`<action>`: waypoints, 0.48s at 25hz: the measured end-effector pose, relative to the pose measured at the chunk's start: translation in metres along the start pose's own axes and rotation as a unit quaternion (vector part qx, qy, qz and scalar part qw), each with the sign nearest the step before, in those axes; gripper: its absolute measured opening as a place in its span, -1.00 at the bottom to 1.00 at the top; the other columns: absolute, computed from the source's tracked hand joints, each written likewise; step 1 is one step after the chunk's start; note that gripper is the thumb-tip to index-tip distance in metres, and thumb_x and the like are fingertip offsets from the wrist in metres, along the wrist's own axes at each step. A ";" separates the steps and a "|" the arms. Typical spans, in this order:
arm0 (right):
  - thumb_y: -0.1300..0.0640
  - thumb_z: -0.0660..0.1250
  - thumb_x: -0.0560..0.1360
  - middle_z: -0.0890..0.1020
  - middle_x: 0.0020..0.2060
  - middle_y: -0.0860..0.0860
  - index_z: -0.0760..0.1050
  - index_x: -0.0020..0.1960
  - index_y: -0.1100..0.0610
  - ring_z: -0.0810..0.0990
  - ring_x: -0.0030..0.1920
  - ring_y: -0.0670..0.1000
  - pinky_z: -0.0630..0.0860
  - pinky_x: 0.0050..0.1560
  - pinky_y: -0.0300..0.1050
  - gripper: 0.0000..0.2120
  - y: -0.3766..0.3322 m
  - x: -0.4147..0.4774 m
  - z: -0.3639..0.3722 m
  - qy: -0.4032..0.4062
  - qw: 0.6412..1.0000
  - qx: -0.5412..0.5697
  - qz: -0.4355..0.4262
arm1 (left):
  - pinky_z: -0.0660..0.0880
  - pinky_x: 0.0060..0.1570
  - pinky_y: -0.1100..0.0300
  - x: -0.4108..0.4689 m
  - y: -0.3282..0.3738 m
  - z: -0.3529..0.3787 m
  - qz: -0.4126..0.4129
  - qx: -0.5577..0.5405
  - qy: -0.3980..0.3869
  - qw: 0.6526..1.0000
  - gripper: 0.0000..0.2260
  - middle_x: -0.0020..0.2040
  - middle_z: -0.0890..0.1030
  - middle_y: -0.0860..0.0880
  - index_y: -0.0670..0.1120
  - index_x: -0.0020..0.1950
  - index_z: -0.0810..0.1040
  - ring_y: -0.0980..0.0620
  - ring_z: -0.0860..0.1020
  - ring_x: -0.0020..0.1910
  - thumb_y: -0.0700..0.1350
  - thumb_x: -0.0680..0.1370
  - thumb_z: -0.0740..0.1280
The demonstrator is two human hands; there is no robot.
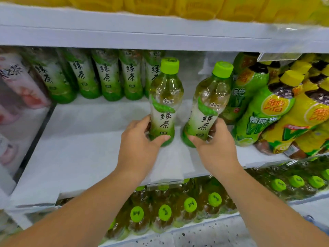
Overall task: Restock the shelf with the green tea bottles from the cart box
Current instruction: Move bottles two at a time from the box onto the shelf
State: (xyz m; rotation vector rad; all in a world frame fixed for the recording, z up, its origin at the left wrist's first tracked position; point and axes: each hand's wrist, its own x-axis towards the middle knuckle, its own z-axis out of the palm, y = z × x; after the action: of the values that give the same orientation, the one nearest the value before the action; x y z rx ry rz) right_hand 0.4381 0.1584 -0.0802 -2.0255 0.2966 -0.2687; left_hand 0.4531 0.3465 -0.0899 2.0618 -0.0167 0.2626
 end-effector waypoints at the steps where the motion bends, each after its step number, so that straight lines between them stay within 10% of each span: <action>1: 0.18 0.56 0.41 0.54 -0.06 -0.32 0.39 0.18 -0.11 0.48 -0.11 -0.43 0.40 -0.11 -0.45 -0.51 0.001 0.007 0.002 0.004 1.000 -0.003 -0.009 | 0.58 0.08 0.15 0.007 0.001 0.005 0.006 0.006 0.008 1.000 -0.57 0.05 0.61 0.03 0.06 0.22 0.63 0.13 0.59 0.01 -0.01 0.38 0.60; 12: 0.18 0.50 0.43 0.58 0.08 -0.03 0.43 0.30 0.04 0.57 0.05 -0.04 0.49 0.09 -0.15 -0.51 0.013 0.110 0.029 0.060 0.998 0.011 -0.032 | 0.38 0.01 0.26 0.098 0.011 0.063 0.036 0.117 0.049 0.991 -0.63 0.09 0.60 -0.15 -0.17 0.14 0.62 -0.09 0.54 0.07 0.02 0.45 0.53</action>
State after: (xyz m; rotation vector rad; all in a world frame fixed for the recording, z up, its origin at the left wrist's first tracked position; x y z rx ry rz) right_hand 0.5503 0.1418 -0.0981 -2.0021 0.3020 -0.4338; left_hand 0.5590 0.2962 -0.0910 2.2825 -0.0002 0.4264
